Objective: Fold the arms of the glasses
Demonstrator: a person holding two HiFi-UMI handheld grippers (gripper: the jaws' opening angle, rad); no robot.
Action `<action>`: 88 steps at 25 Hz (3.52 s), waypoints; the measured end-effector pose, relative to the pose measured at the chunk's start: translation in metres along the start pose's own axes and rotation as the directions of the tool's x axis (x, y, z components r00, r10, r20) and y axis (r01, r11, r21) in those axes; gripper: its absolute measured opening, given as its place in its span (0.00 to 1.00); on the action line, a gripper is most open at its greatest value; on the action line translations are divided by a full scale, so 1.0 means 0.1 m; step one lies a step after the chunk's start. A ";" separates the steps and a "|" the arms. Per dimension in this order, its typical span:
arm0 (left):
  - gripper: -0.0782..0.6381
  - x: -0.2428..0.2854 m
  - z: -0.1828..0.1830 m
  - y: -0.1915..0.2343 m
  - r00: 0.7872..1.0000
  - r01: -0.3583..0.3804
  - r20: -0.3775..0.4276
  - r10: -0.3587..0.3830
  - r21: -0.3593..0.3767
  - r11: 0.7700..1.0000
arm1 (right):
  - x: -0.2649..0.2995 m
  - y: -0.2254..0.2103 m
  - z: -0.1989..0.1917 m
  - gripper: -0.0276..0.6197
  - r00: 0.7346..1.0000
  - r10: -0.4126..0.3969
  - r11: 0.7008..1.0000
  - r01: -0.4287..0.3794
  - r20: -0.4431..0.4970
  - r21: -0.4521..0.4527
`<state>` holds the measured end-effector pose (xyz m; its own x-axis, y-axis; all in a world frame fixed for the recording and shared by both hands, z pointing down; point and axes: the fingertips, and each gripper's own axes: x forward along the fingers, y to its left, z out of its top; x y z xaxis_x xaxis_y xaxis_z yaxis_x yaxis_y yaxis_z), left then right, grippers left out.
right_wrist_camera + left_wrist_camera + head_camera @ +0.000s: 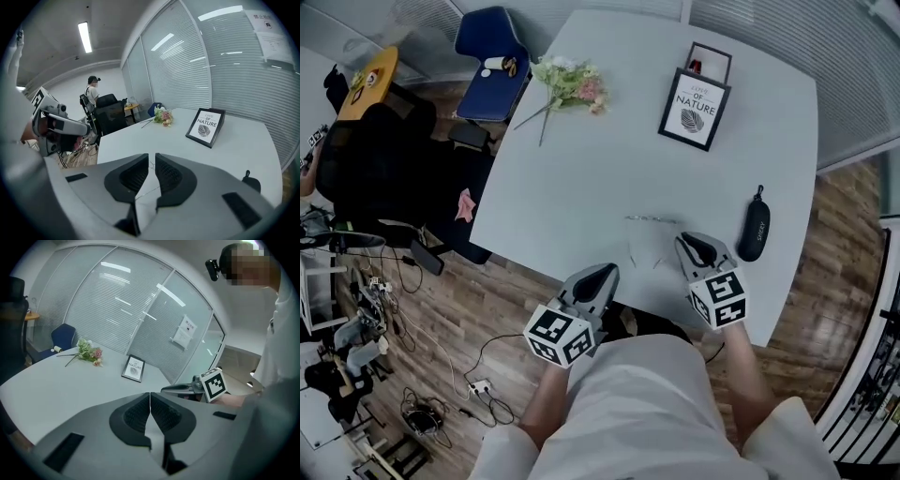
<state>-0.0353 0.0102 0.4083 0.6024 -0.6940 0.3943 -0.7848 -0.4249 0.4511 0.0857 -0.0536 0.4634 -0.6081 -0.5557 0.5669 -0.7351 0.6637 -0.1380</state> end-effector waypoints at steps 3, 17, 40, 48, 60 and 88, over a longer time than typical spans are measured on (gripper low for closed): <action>0.14 0.06 -0.10 0.00 0.999 -0.031 -0.010 0.031 -0.020 0.999 | 0.10 -0.08 -0.13 0.13 0.999 0.020 0.999 -0.023 -0.049 -0.049; 0.14 0.22 -0.57 0.27 0.992 -0.100 -0.083 0.092 -0.091 0.991 | 0.66 -0.24 -0.49 0.13 0.979 0.027 0.970 -0.075 -0.202 -0.230; 0.14 0.46 -0.76 0.42 0.984 -0.118 -0.145 0.105 -0.088 0.989 | 0.95 -0.36 -0.81 0.08 0.944 0.005 0.902 -0.147 -0.330 -0.405; 0.14 0.59 -1.10 0.64 0.961 -0.161 -0.235 0.144 -0.052 0.986 | 0.92 -0.34 -0.83 0.08 0.943 0.004 0.899 -0.149 -0.332 -0.411; 0.14 0.79 -1.41 0.91 0.928 -0.196 -0.338 0.158 -0.081 0.977 | 0.89 -0.26 -0.84 0.07 0.945 0.003 0.902 -0.144 -0.327 -0.408; 0.14 1.19 -1.48 0.69 0.924 -0.107 -0.378 0.061 -0.103 0.989 | 0.81 -0.02 -0.98 0.07 0.938 0.050 0.896 -0.194 -0.342 -0.401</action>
<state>0.0039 -0.0152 0.6047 0.5637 -0.4478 0.6941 -0.8258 -0.2861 0.4861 0.0670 -0.0507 0.5894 -0.5051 -0.3167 0.8029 -0.4204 0.9027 0.0917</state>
